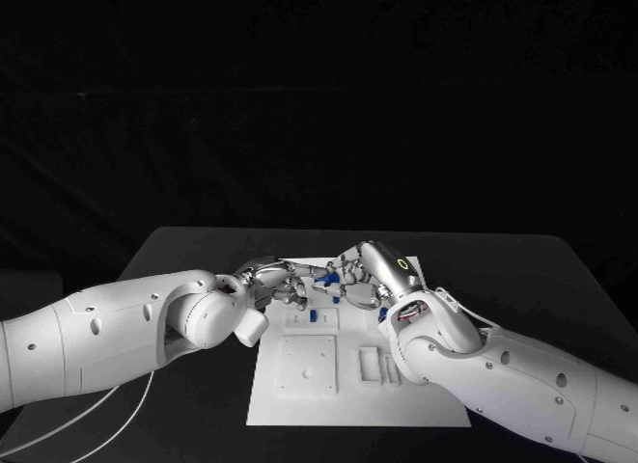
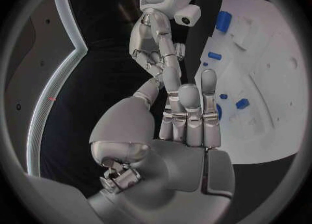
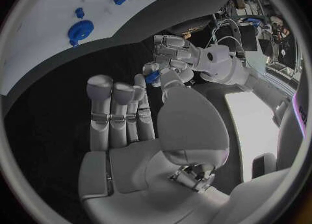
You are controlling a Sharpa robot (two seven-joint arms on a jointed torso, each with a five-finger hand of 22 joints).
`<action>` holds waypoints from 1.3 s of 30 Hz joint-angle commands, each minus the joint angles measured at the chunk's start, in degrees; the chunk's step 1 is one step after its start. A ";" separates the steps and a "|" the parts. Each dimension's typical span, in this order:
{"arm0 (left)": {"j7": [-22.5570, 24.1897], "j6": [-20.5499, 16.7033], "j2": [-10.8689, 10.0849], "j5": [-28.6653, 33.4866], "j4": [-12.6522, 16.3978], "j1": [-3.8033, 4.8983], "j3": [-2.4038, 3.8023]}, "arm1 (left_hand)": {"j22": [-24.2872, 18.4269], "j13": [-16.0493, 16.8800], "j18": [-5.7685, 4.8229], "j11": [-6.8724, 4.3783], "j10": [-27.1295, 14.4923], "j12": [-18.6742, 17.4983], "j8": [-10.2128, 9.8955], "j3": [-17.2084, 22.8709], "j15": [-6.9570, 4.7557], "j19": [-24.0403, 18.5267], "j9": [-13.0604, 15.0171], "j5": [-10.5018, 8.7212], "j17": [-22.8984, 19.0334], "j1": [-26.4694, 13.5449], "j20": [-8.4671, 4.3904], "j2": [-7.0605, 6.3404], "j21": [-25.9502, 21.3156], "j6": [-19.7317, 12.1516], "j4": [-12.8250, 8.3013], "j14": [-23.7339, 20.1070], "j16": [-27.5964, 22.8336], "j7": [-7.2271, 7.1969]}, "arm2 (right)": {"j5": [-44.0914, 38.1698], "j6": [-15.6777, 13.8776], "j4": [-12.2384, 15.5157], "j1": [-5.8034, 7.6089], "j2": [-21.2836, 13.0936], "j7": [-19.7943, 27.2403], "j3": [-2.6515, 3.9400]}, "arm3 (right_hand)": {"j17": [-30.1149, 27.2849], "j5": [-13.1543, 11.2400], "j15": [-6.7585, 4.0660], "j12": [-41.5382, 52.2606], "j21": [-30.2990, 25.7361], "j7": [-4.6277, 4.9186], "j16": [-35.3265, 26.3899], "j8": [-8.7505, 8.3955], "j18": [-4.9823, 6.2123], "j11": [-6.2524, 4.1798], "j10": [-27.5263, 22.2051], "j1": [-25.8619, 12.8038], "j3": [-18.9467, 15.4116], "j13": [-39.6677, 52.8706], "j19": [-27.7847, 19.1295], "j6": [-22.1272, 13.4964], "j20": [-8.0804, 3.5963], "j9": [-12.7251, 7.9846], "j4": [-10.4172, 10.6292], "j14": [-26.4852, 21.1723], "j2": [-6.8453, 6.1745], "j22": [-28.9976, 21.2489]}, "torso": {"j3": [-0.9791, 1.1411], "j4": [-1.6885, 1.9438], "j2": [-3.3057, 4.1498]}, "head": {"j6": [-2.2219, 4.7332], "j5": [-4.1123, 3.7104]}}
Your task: Assemble the parts on the task board
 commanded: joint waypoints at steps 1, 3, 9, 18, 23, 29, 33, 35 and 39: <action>-0.03 0.43 0.13 -0.43 0.01 0.03 0.02 | -0.05 0.01 -0.79 -0.48 -0.42 0.36 0.36 0.06 -0.27 -0.37 0.09 -0.14 -0.05 0.10 -0.02 0.86 0.19 4.92 -0.15 0.14 0.08 -3.08 | -0.78 -1.17 0.19 -0.01 0.02 -0.22 0.03 | 0.05 1.02 -0.43 -0.07 0.36 0.03 0.14 -0.20 -0.34 0.00 0.26 0.09 0.69 0.05 3.08 0.21 -0.55 0.22 -0.08 0.11 0.47 3.42 | 0.01 0.00 0.00 | -0.02 0.07; -0.05 0.38 0.12 -0.52 -0.01 0.03 0.02 | -0.05 0.01 -0.79 -0.48 -0.42 0.36 0.36 0.06 -0.27 -0.37 0.09 -0.14 -0.05 0.10 -0.02 0.86 0.19 4.92 -0.15 0.14 0.08 -3.08 | -0.74 -1.33 0.24 -0.01 0.01 -0.21 0.03 | 0.06 1.30 -0.43 -0.11 0.31 0.04 0.11 -0.20 -0.31 -0.02 0.26 0.07 0.97 0.05 3.08 0.14 -0.55 0.29 -0.12 0.12 0.56 3.39 | 0.02 -0.01 0.00 | -0.03 0.07; -0.18 0.52 0.07 -1.20 -0.13 0.03 0.02 | -0.20 -0.03 -0.76 -0.46 -0.56 0.32 0.36 0.01 -0.24 -0.46 -0.05 -0.08 -0.16 0.16 0.01 0.93 0.35 4.85 -0.15 0.10 -0.02 -3.02 | -0.28 -2.25 0.40 -0.02 -0.11 -0.05 0.04 | 0.04 2.38 -0.49 -0.65 0.11 0.01 -0.13 -0.24 -0.17 -0.08 0.03 -0.72 4.52 -0.19 3.05 -0.22 -0.57 0.26 -0.93 0.13 0.88 3.18 | 0.02 -0.01 0.02 | -0.05 0.06; -0.45 1.09 -0.03 -1.90 -0.18 0.02 0.01 | -0.56 -0.05 -0.72 -0.42 -1.01 0.38 0.38 0.53 -0.18 -0.74 -0.20 0.51 -0.62 -0.63 0.08 1.16 0.69 4.76 -0.47 0.01 -0.39 -2.97 | 1.24 -2.08 0.49 -0.03 -0.48 0.66 0.05 | -0.31 8.49 -0.53 -2.51 -0.63 0.22 -1.01 -0.18 -0.17 -0.05 -1.37 -4.39 21.65 -1.39 2.95 -0.87 -0.64 -0.34 -7.52 -0.11 -0.15 2.85 | 0.00 -0.01 0.01 | -0.13 0.12; -0.55 1.53 -0.11 -2.06 -0.14 0.02 0.01 | -0.66 -0.08 -0.71 -0.41 -1.09 0.35 0.39 0.65 -0.16 -0.82 -0.20 0.84 -0.69 -0.77 0.09 1.11 0.81 4.81 -0.64 -0.05 -0.40 -2.97 | 1.80 -1.37 0.33 -0.04 -0.75 1.16 0.05 | -0.69 10.92 -0.33 -3.36 -1.39 1.12 -1.70 -0.19 0.04 0.28 -2.14 -7.88 28.13 -2.09 2.84 -2.14 -0.44 -0.27 -11.26 -0.33 -0.40 2.81 | 0.00 -0.01 0.02 | -0.18 0.15; -0.69 2.13 -0.14 -2.17 -0.07 0.01 0.01 | -0.79 -0.11 -0.71 -0.39 -1.15 0.35 0.39 0.79 -0.14 -0.94 -0.18 1.15 -0.76 -0.98 0.11 1.11 0.90 4.84 -0.80 -0.13 -0.39 -2.97 | 2.84 -0.70 0.10 -0.04 -0.95 2.49 0.05 | -0.68 11.10 0.01 -3.15 -1.90 2.23 -1.73 -0.23 0.43 0.74 -2.66 -10.09 34.59 -2.12 2.78 -4.28 -0.10 -3.44 -13.60 -0.60 -0.49 3.16 | 0.00 -0.04 0.02 | -0.22 0.19; -0.80 2.44 -0.15 -2.22 -0.04 0.00 0.01 | -0.86 -0.12 -0.70 -0.38 -1.16 0.36 0.38 0.87 -0.13 -0.98 -0.18 1.27 -0.79 -1.10 0.12 1.12 0.97 4.80 -0.89 -0.15 -0.38 -2.97 | 3.61 -0.22 0.02 -0.04 -1.02 3.59 0.06 | -0.65 10.85 0.14 -2.85 -1.97 2.73 -1.66 -0.23 0.63 0.98 -2.79 -10.82 37.47 -2.04 2.76 -5.11 0.07 -5.88 -14.30 -0.73 -0.46 3.58 | 0.01 -0.02 0.02 | -0.24 0.22; -0.83 2.53 -0.17 -2.23 -0.03 0.00 0.01 | -0.86 -0.12 -0.70 -0.38 -1.16 0.36 0.38 0.87 -0.13 -0.98 -0.18 1.27 -0.79 -1.10 0.12 1.12 0.97 4.80 -0.89 -0.15 -0.38 -2.97 | 3.97 0.19 -0.02 -0.04 -1.05 4.10 0.06 | -0.64 10.70 0.17 -2.79 -2.12 2.87 -1.63 -0.23 0.71 1.03 -2.90 -11.00 38.33 -2.08 2.73 -5.20 0.12 -6.79 -14.49 -0.79 -0.33 3.71 | 0.01 -0.01 0.02 | -0.25 0.22; -0.85 2.70 -0.22 -2.24 0.00 -0.01 0.01 | -1.09 -0.14 -0.67 -0.37 -1.20 0.41 0.38 1.06 -0.12 -1.09 -0.11 1.29 -0.91 -1.45 0.14 1.18 1.22 4.79 -1.12 -0.19 -0.31 -2.96 | 4.89 1.87 -0.25 -0.04 -1.15 5.35 0.06 | -0.72 9.95 0.28 -2.73 -2.39 3.11 -1.74 -0.25 0.79 1.17 -3.25 -10.97 39.10 -2.16 2.65 -5.65 0.22 -7.81 -14.80 -0.99 0.04 3.84 | 0.00 -0.04 0.00 | -0.26 0.22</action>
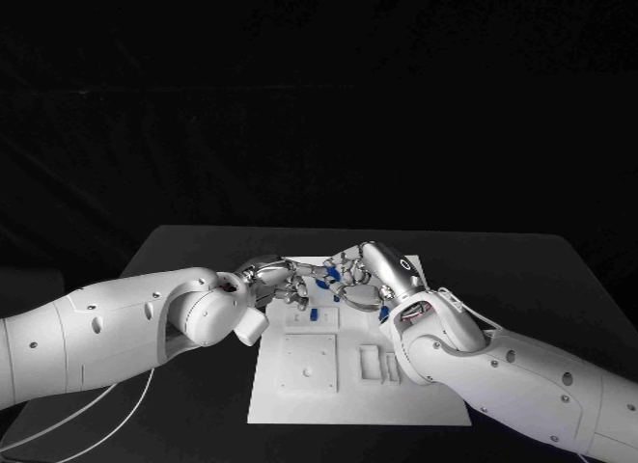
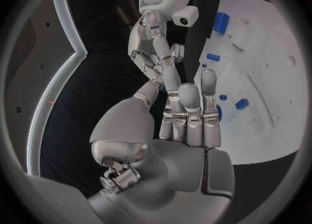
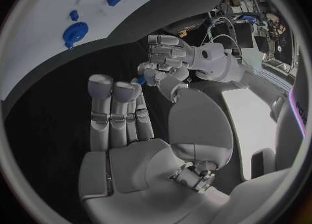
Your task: Assemble the parts on the task board
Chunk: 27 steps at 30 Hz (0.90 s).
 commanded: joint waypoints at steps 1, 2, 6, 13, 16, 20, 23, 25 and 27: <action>-0.44 1.68 -0.17 -0.52 0.12 -0.05 -0.06 | -0.09 -0.08 -0.67 -0.43 -0.83 0.20 0.25 0.42 -0.32 -0.46 0.41 0.14 -0.06 -0.62 -0.07 0.36 0.34 4.80 -0.02 -0.18 -0.09 -2.97 | 2.07 2.19 -0.69 0.09 -0.44 1.72 0.19 | -0.13 -0.72 0.22 0.11 -0.59 0.11 -0.22 -0.22 0.81 0.09 -0.62 -0.18 0.42 -0.12 2.83 -0.85 0.45 -0.41 0.01 -0.52 0.61 3.79 | 0.00 -0.01 0.00 | 0.00 0.00; -0.45 1.74 -0.18 -0.52 0.13 -0.05 -0.06 | -0.09 -0.08 -0.67 -0.43 -0.83 0.20 0.25 0.42 -0.32 -0.46 0.41 0.14 -0.06 -0.62 -0.07 0.36 0.34 4.80 -0.02 -0.18 -0.09 -2.97 | 2.31 2.66 -0.76 0.09 -0.48 2.07 0.19 | -0.18 -0.84 0.25 0.06 -0.79 0.16 -0.30 -0.22 0.84 0.12 -0.75 -0.11 0.59 -0.18 2.78 -0.95 0.47 -0.45 -0.03 -0.58 0.75 3.77 | -0.01 -0.01 0.00 | 0.01 0.00; -0.48 2.10 -0.21 -0.56 0.15 -0.06 -0.06 | -0.20 -0.11 -0.67 -0.42 -0.89 0.17 0.26 0.44 -0.31 -0.51 0.44 0.17 -0.11 -0.68 -0.06 0.40 0.41 4.80 -0.06 -0.21 -0.11 -2.96 | 3.55 4.27 -0.99 0.10 -0.69 3.60 0.20 | -0.29 -1.78 0.36 0.18 -1.29 0.32 -0.42 -0.19 0.93 0.26 -1.15 0.15 0.57 -0.23 2.67 -1.40 0.58 -0.51 -0.19 -0.77 1.21 3.74 | -0.01 0.02 0.00 | 0.06 0.03; -0.39 2.70 -0.33 -0.81 0.11 -0.06 -0.06 | -0.27 -0.12 -0.67 -0.42 -0.92 0.17 0.28 0.48 -0.30 -0.56 0.52 0.18 -0.15 -0.79 -0.06 0.50 0.46 4.89 -0.06 -0.24 -0.11 -2.99 | 6.15 5.91 -1.23 0.10 -1.01 6.54 0.28 | -0.18 -0.09 0.83 1.20 -2.33 0.82 -0.08 -0.25 1.03 0.75 -1.16 1.07 -10.28 -0.05 2.71 -4.15 1.00 -0.68 0.31 -0.73 0.92 3.39 | 0.02 -0.03 0.03 | 0.07 0.09; -0.28 2.97 -0.38 -0.86 0.01 -0.06 -0.06 | -0.42 -0.13 -0.66 -0.40 -0.92 0.19 0.27 0.64 -0.30 -0.59 0.74 0.18 -0.20 -1.17 -0.05 0.70 0.55 4.95 -0.14 -0.25 -0.09 -3.04 | 7.23 6.23 -1.20 0.10 -1.14 7.91 0.34 | -0.18 1.64 1.07 1.36 -2.70 1.13 -0.01 -0.22 1.13 1.08 -1.18 1.95 -18.20 -0.24 2.77 -5.27 1.21 -0.69 0.75 -0.75 0.74 3.27 | 0.02 -0.01 0.02 | 0.05 0.05; -0.32 3.46 -0.38 -0.87 -0.06 -0.07 -0.06 | -0.44 -0.13 -0.66 -0.39 -0.91 0.20 0.27 0.68 -0.30 -0.59 0.76 0.17 -0.21 -1.23 -0.05 0.78 0.57 4.97 -0.12 -0.24 -0.09 -3.03 | 7.82 6.08 -1.15 0.10 -1.22 8.64 0.42 | -0.28 5.32 1.18 1.21 -3.26 1.33 0.05 -0.19 1.33 1.36 -1.17 4.22 -31.34 -0.93 2.91 -6.35 1.49 -0.65 1.67 -0.77 2.53 3.19 | 0.03 0.00 0.00 | 0.03 -0.01; -0.48 3.79 -0.37 -0.94 -0.06 -0.07 -0.06 | -0.60 -0.18 -0.65 -0.35 -0.97 0.15 0.22 0.81 -0.28 -0.63 0.86 0.03 -0.31 -1.59 -0.03 0.90 0.66 4.74 -0.28 -0.28 -0.16 -2.97 | 8.02 5.95 -1.13 0.10 -1.23 8.88 0.46 | -0.36 3.38 1.27 1.30 -3.36 1.31 0.07 -0.27 1.38 1.41 -1.24 5.28 -34.01 -1.11 2.92 -6.49 1.52 -0.70 1.76 -0.80 3.07 3.22 | 0.02 0.02 0.00 | 0.03 -0.02; -0.61 3.88 -0.33 -1.13 -0.13 -0.07 -0.06 | -0.77 -0.24 -0.64 -0.35 -0.96 0.09 0.26 0.86 -0.27 -0.70 0.91 0.03 -0.41 -1.59 -0.02 0.89 0.79 4.72 -0.56 -0.26 -0.21 -2.97 | 8.09 5.92 -1.13 0.10 -1.23 8.98 0.48 | -0.43 2.84 1.27 1.49 -3.42 1.26 0.14 -0.28 1.39 1.42 -1.25 6.11 -35.66 -1.23 2.91 -6.31 1.54 -0.71 2.05 -0.81 3.50 3.27 | 0.04 0.04 0.01 | 0.04 0.00; -0.70 3.93 -0.29 -1.22 -0.17 -0.07 -0.06 | -0.79 -0.24 -0.63 -0.36 -0.93 0.10 0.27 0.84 -0.27 -0.70 0.92 -0.02 -0.41 -1.49 -0.02 0.85 0.82 4.76 -0.65 -0.25 -0.19 -2.98 | 8.12 5.90 -1.13 0.11 -1.21 9.03 0.49 | -0.43 2.35 1.28 1.46 -3.34 1.24 0.19 -0.24 1.39 1.40 -1.31 6.45 -35.89 -1.32 2.93 -6.20 1.55 -0.69 2.05 -0.82 3.62 3.31 | 0.04 0.03 0.01 | 0.03 0.03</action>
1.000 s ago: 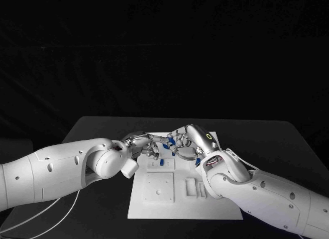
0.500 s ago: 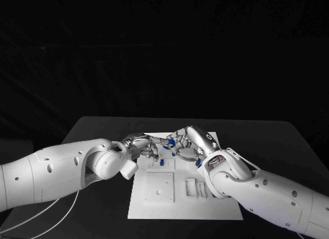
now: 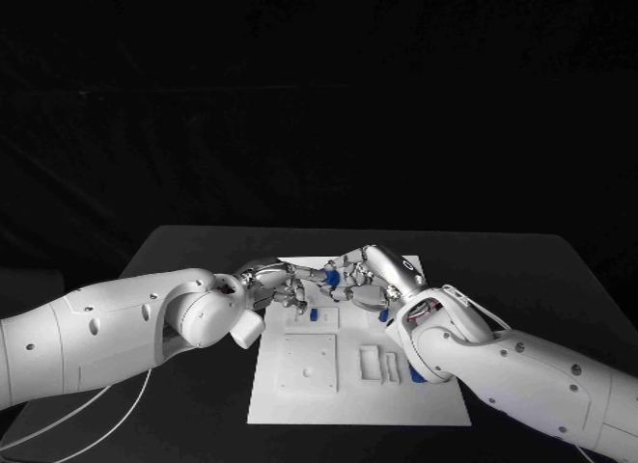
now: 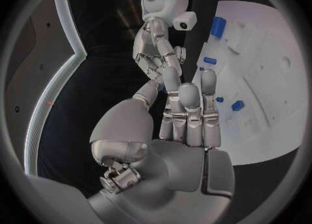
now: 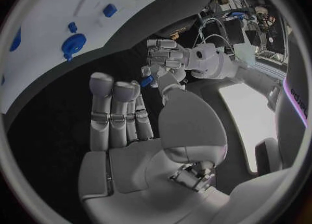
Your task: Assemble the parts on the task board
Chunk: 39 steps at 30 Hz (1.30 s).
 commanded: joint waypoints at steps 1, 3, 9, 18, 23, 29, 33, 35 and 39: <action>-0.02 1.67 0.15 -0.55 -0.02 0.01 0.03 | -0.07 -0.05 -0.63 -0.54 -0.70 0.11 0.16 0.12 -0.16 -0.30 0.46 -0.01 -0.03 0.38 -0.02 0.52 0.38 4.77 -0.15 -0.11 -0.18 -2.98 | 1.04 0.88 0.10 0.00 0.04 1.73 0.05 | -0.04 -0.40 0.46 0.32 -0.27 -0.04 0.41 -0.18 0.53 0.36 -0.09 0.75 -0.30 -0.05 2.72 0.01 0.51 -0.05 0.07 -0.01 0.12 3.32 | -0.01 0.02 -0.02 | -0.01 0.06; -0.11 1.75 0.20 -0.61 -0.06 0.01 0.03 | -0.08 -0.05 -0.62 -0.53 -0.69 0.11 0.17 0.11 -0.16 -0.29 0.46 -0.01 -0.03 0.42 -0.02 0.52 0.40 4.80 -0.17 -0.11 -0.18 -2.99 | 1.06 0.90 0.11 0.00 0.06 1.80 0.06 | -0.05 -0.56 0.46 0.38 -0.24 -0.06 0.42 -0.19 0.53 0.35 -0.06 0.89 -0.34 -0.03 2.73 0.12 0.50 -0.05 0.06 -0.02 0.17 3.34 | -0.02 0.02 -0.01 | -0.01 0.04; -0.26 1.89 0.33 -0.70 -0.17 0.00 0.03 | -0.08 -0.05 -0.62 -0.53 -0.69 0.11 0.17 0.11 -0.16 -0.29 0.46 -0.01 -0.03 0.42 -0.02 0.52 0.40 4.80 -0.17 -0.11 -0.18 -2.99 | 1.08 0.93 0.23 0.00 0.13 2.05 0.06 | 0.01 -1.62 0.40 0.67 -0.01 -0.27 0.57 -0.19 0.50 0.23 0.08 1.15 -0.21 0.13 2.75 1.03 0.47 -0.04 0.17 0.01 0.61 3.44 | -0.03 0.04 -0.02 | -0.10 0.02; -0.28 1.87 0.48 -0.96 -0.46 -0.04 0.03 | -0.27 -0.08 -0.59 -0.54 -0.65 0.10 0.14 0.00 -0.16 -0.32 0.46 -0.02 -0.06 0.71 -0.03 0.54 0.59 4.83 -0.21 -0.11 -0.10 -2.99 | 1.80 -0.77 0.33 0.00 0.22 2.69 0.07 | 0.12 -4.77 -0.04 1.31 1.60 -1.26 0.90 -0.20 0.19 -0.43 0.77 1.18 3.60 0.57 2.91 3.83 0.08 -0.02 0.47 0.37 1.45 3.77 | -0.01 0.04 -0.02 | -0.10 0.00; -0.28 1.87 0.53 -1.08 -0.56 -0.09 0.03 | -0.33 -0.09 -0.59 -0.53 -0.65 0.10 0.12 -0.05 -0.16 -0.34 0.44 -0.15 -0.07 0.72 -0.02 0.57 0.65 4.77 -0.16 -0.11 -0.08 -2.96 | 1.88 -0.93 0.31 0.00 0.22 2.57 0.08 | 0.18 -8.24 -0.29 1.27 1.91 -1.94 0.91 -0.14 -0.02 -0.80 0.72 1.63 6.62 0.62 2.85 6.05 -0.16 0.11 -0.02 0.40 1.71 3.77 | -0.03 0.03 -0.02 | -0.10 0.00; -0.26 2.05 0.58 -1.15 -0.58 -0.12 0.03 | -0.38 -0.09 -0.58 -0.53 -0.65 0.10 0.13 -0.06 -0.15 -0.37 0.41 -0.20 -0.09 0.79 -0.02 0.58 0.69 4.73 -0.16 -0.13 -0.09 -2.95 | 1.38 -0.57 0.21 0.00 0.25 2.08 0.08 | 0.22 -12.59 -0.51 1.27 1.92 -2.42 0.79 -0.16 -0.26 -1.09 0.62 2.21 10.86 0.79 2.80 7.98 -0.42 0.19 -1.14 0.35 2.06 3.76 | -0.04 0.02 -0.01 | -0.08 -0.05; -0.16 2.45 0.62 -1.16 -0.54 -0.12 0.03 | -0.48 -0.10 -0.57 -0.51 -0.66 0.09 0.13 -0.12 -0.14 -0.41 0.34 -0.31 -0.12 0.86 0.00 0.58 0.78 4.70 -0.12 -0.15 -0.10 -2.93 | 0.85 -0.21 0.10 0.00 0.31 1.57 0.08 | 0.24 -13.59 -0.52 1.23 1.89 -2.49 0.69 -0.14 -0.35 -1.14 0.54 1.73 13.34 0.88 2.78 8.46 -0.48 0.18 -1.63 0.32 1.70 3.81 | -0.03 0.02 0.00 | -0.11 -0.10; -0.08 2.75 0.72 -1.17 -0.61 -0.13 0.04 | -0.53 -0.11 -0.57 -0.50 -0.69 0.08 0.13 -0.14 -0.13 -0.44 0.30 -0.38 -0.13 0.90 0.01 0.58 0.81 4.68 -0.11 -0.17 -0.10 -2.92 | 0.62 -0.06 0.03 0.00 0.34 1.38 0.08 | 0.23 -13.65 -0.54 1.23 1.84 -2.51 0.65 -0.13 -0.34 -1.16 0.53 1.80 13.40 0.90 2.76 8.57 -0.48 0.21 -1.65 0.29 1.75 3.79 | -0.04 0.04 -0.02 | -0.15 -0.11; 0.07 3.19 0.99 -1.21 -0.76 -0.13 0.04 | -0.66 -0.14 -0.57 -0.46 -0.81 0.03 0.13 -0.25 -0.09 -0.54 0.20 -0.84 -0.17 1.01 0.04 0.58 0.85 4.60 -0.03 -0.28 -0.14 -2.90 | 0.29 0.06 -0.04 0.00 0.44 1.14 0.08 | 0.30 -13.77 -0.55 1.27 1.93 -2.56 0.74 -0.14 -0.35 -1.19 0.55 1.91 13.57 0.96 2.77 8.73 -0.49 0.22 -1.68 0.31 1.90 3.81 | -0.03 0.04 -0.03 | -0.18 -0.04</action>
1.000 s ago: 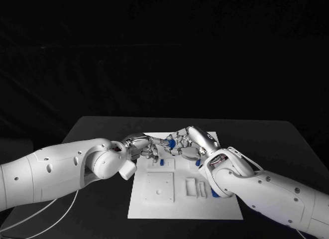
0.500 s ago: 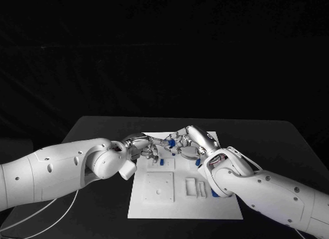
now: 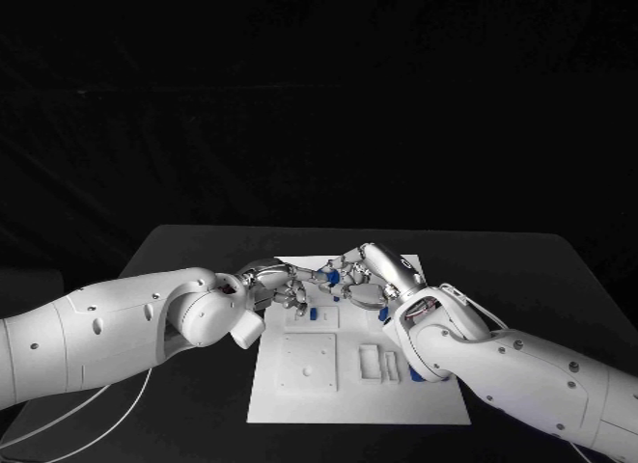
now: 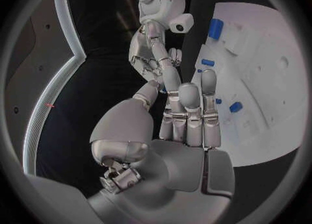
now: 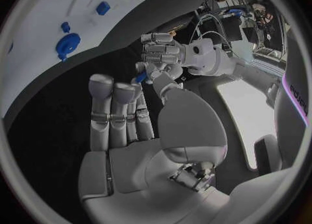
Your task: Assemble the parts on the task board
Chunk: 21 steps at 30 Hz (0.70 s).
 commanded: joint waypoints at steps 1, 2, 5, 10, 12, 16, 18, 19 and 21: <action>0.64 1.94 0.42 -0.23 0.13 0.02 0.06 | -0.15 -0.10 -0.57 -0.44 -0.84 0.03 0.28 -0.22 -0.18 -0.57 -0.14 -0.57 -0.10 0.92 0.05 0.64 0.21 4.56 0.11 -0.25 -0.15 -2.89 | -1.29 0.49 -0.04 -0.02 0.17 -0.43 0.02 | 0.14 -0.47 -0.37 0.17 0.17 -0.03 0.03 0.19 -0.36 -0.34 0.13 -0.05 0.43 0.11 2.77 0.65 -0.48 0.17 -0.02 0.12 0.35 3.83 | 0.02 -0.03 0.01 | -0.02 0.06; 0.67 2.05 0.48 -0.23 0.11 0.02 0.07 | -0.18 -0.10 -0.57 -0.43 -0.85 0.04 0.28 -0.28 -0.17 -0.59 -0.17 -0.75 -0.11 0.96 0.06 0.64 0.22 4.51 0.14 -0.27 -0.16 -2.88 | -1.38 0.48 -0.05 -0.02 0.19 -0.46 0.02 | 0.16 -0.57 -0.38 0.14 0.18 -0.03 0.05 0.18 -0.37 -0.35 0.10 0.01 0.66 0.11 2.78 0.73 -0.50 0.17 -0.10 0.12 0.42 3.84 | 0.02 -0.03 0.01 | -0.02 0.06; 0.68 2.24 0.59 -0.21 0.09 0.02 0.07 | -0.34 -0.16 -0.59 -0.35 -1.09 -0.09 0.24 -0.64 -0.10 -0.69 -0.34 -1.19 -0.23 1.15 0.12 0.41 0.24 4.10 0.25 -0.45 -0.33 -2.77 | -1.57 0.30 -0.02 -0.02 0.21 -0.37 0.02 | 0.21 -1.35 -0.40 0.03 0.24 -0.01 0.06 0.18 -0.39 -0.36 0.05 0.12 1.74 0.09 2.77 0.77 -0.52 0.18 -0.19 0.11 0.93 3.87 | 0.02 0.00 0.02 | -0.05 0.04; 0.43 2.01 0.54 -0.14 0.03 0.02 0.07 | -0.73 -0.38 -0.53 0.15 -1.18 -0.38 0.31 -2.97 0.33 -0.81 -2.98 -2.12 -0.57 1.09 0.49 -1.25 0.11 -0.66 1.07 -0.45 -0.74 -1.62 | -1.60 0.22 0.07 -0.02 0.20 -0.01 0.02 | 0.22 -5.92 -0.37 -0.70 0.10 0.34 -0.07 0.21 -0.37 -0.26 -0.37 -0.02 7.13 -0.32 2.69 0.17 -0.52 0.22 -0.09 -0.05 2.48 3.88 | 0.05 0.01 -0.01 | -0.04 0.05; 0.30 1.93 0.48 -0.16 -0.02 0.02 0.07 | -1.13 -0.44 -0.41 0.33 -1.18 -0.41 0.18 -5.87 0.47 -0.72 -4.95 -2.32 -0.77 1.41 0.69 -2.57 -0.01 -1.33 2.25 -0.35 -0.89 -1.41 | -1.51 0.19 0.12 -0.02 0.18 0.17 0.02 | 0.24 -6.49 -0.34 -0.65 0.02 0.40 -0.08 0.27 -0.34 -0.36 -0.15 -1.16 10.21 -0.30 2.67 0.16 -0.48 0.32 0.32 -0.08 1.66 3.87 | 0.06 0.00 0.02 | -0.08 0.02; 0.13 1.98 0.36 -0.42 -0.08 0.02 0.07 | -1.66 -0.50 -0.40 0.52 -1.28 -0.47 0.22 -11.18 0.63 -0.71 -7.04 -2.32 -0.98 1.14 0.86 -4.61 -0.21 -1.85 4.28 -0.42 -1.05 -1.01 | -1.36 0.16 0.21 -0.02 0.11 0.44 0.02 | 0.28 -8.16 -0.35 -0.55 -0.02 0.21 -0.07 0.26 -0.34 -0.31 -0.02 -1.58 11.81 -0.20 2.70 0.18 -0.47 0.39 1.37 -0.05 1.31 3.85 | 0.05 -0.02 0.03 | -0.15 -0.02; 0.10 2.02 0.30 -0.56 -0.09 0.02 0.07 | -2.02 -0.56 -0.40 0.50 -1.28 -0.50 0.25 -15.06 0.69 -0.68 -8.21 -1.61 -1.09 1.97 0.93 -4.65 -0.24 -1.63 5.73 -0.49 -1.05 -0.90 | -1.32 0.20 0.22 -0.02 0.08 0.50 0.02 | 0.30 -8.10 -0.35 -0.55 -0.02 0.22 -0.05 0.25 -0.34 -0.31 -0.03 -1.56 11.87 -0.20 2.69 0.19 -0.48 0.39 1.45 -0.03 1.24 3.85 | 0.03 -0.02 0.02 | -0.17 -0.03; 0.09 2.03 0.28 -0.64 -0.10 0.02 0.07 | -2.14 -0.58 -0.40 0.61 -1.33 -0.53 0.24 -16.28 0.72 -0.72 -8.55 -1.59 -1.12 2.11 0.96 -4.74 -0.26 -1.65 6.14 -0.53 -1.04 -0.90 | -1.31 0.22 0.22 -0.02 0.06 0.53 0.02 | 0.30 -8.10 -0.35 -0.55 -0.02 0.22 -0.05 0.25 -0.34 -0.31 -0.03 -1.56 11.87 -0.20 2.69 0.19 -0.48 0.39 1.45 -0.03 1.24 3.85 | 0.03 0.00 0.02 | -0.18 -0.03; 0.09 2.15 0.25 -0.76 -0.12 0.02 0.07 | -2.46 -0.62 -0.36 0.69 -1.38 -0.52 0.26 -19.00 0.79 -0.76 -9.43 -1.61 -1.23 3.18 1.04 -4.33 -0.16 -1.65 6.84 -0.63 -0.97 -0.72 | -1.29 0.26 0.22 -0.02 0.03 0.58 0.02 | 0.30 -8.10 -0.35 -0.55 -0.02 0.22 -0.05 0.25 -0.34 -0.31 -0.03 -1.56 11.87 -0.20 2.69 0.19 -0.48 0.39 1.45 -0.03 1.24 3.85 | 0.02 0.01 0.00 | -0.20 -0.03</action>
